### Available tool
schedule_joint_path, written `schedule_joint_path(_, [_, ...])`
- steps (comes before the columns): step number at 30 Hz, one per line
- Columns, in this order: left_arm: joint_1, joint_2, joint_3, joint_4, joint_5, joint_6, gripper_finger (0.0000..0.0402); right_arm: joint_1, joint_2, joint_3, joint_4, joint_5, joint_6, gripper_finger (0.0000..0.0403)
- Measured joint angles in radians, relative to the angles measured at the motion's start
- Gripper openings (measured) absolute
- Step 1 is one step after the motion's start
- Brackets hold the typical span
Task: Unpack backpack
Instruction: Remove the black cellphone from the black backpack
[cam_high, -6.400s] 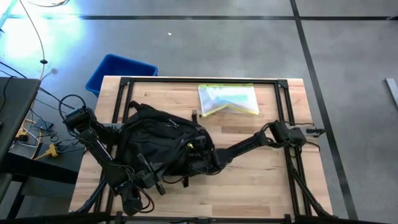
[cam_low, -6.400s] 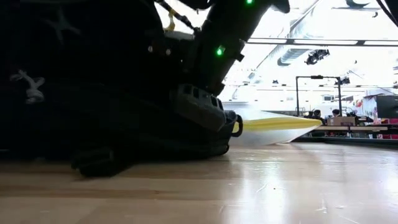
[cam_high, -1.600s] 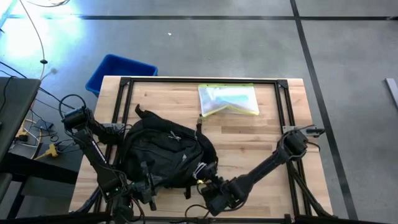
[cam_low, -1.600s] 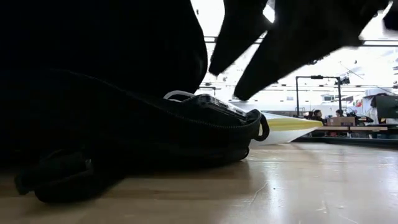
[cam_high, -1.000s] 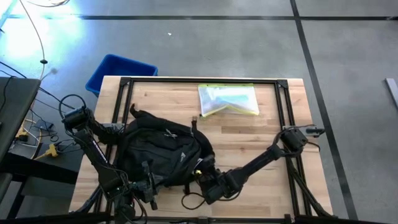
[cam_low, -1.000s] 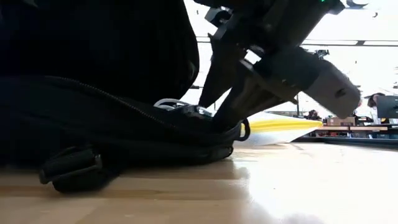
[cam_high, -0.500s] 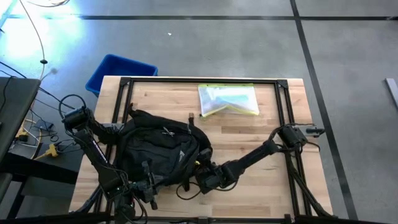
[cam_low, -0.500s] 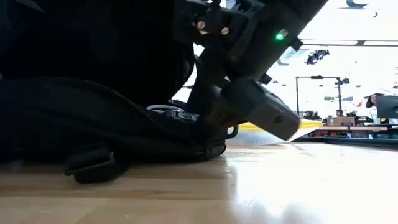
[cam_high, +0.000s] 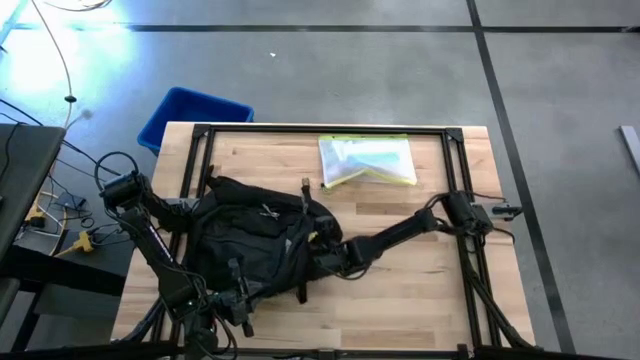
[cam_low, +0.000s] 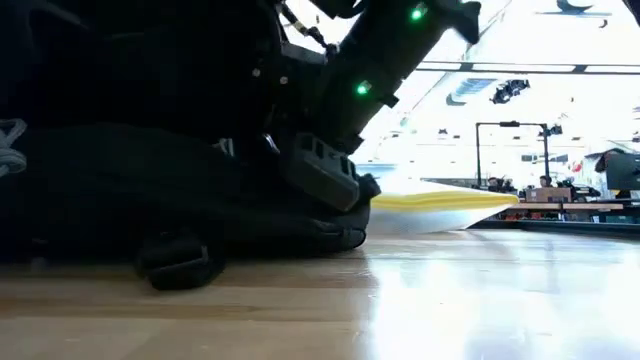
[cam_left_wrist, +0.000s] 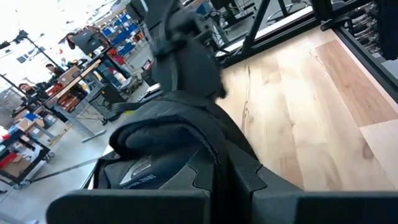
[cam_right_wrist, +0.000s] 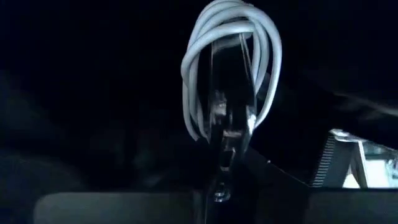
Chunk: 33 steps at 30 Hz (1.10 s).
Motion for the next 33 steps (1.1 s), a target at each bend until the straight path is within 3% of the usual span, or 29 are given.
schedule_joint_path(6, [-0.002, 0.0, 0.0, -0.014, 0.004, -0.008, 0.0, 0.065, 0.0, 0.065, -0.092, 0.014, 0.06, 0.0018])
schedule_joint_path(12, [-0.001, 0.0, 0.0, -0.046, -0.02, -0.052, 0.0, 0.194, -0.001, 0.22, -0.346, 0.055, 0.211, 0.0018])
schedule_joint_path(17, [0.0, 0.0, 0.0, -0.051, -0.026, -0.054, 0.0, 0.292, -0.004, 0.342, -0.649, 0.053, 0.446, 0.0018])
schedule_joint_path(22, [0.0, 0.0, 0.0, -0.051, -0.03, -0.054, 0.0, 0.378, -0.005, 0.432, -0.981, -0.039, 0.766, 0.0018])
schedule_joint_path(26, [0.0, 0.0, 0.0, -0.052, -0.03, -0.054, 0.0, 0.443, -0.005, 0.45, -1.238, -0.088, 1.099, 0.0018])
schedule_joint_path(33, [0.0, 0.0, 0.0, -0.067, -0.027, -0.079, 0.0, 0.469, -0.035, 0.292, -1.243, -0.126, 1.341, 0.0018])
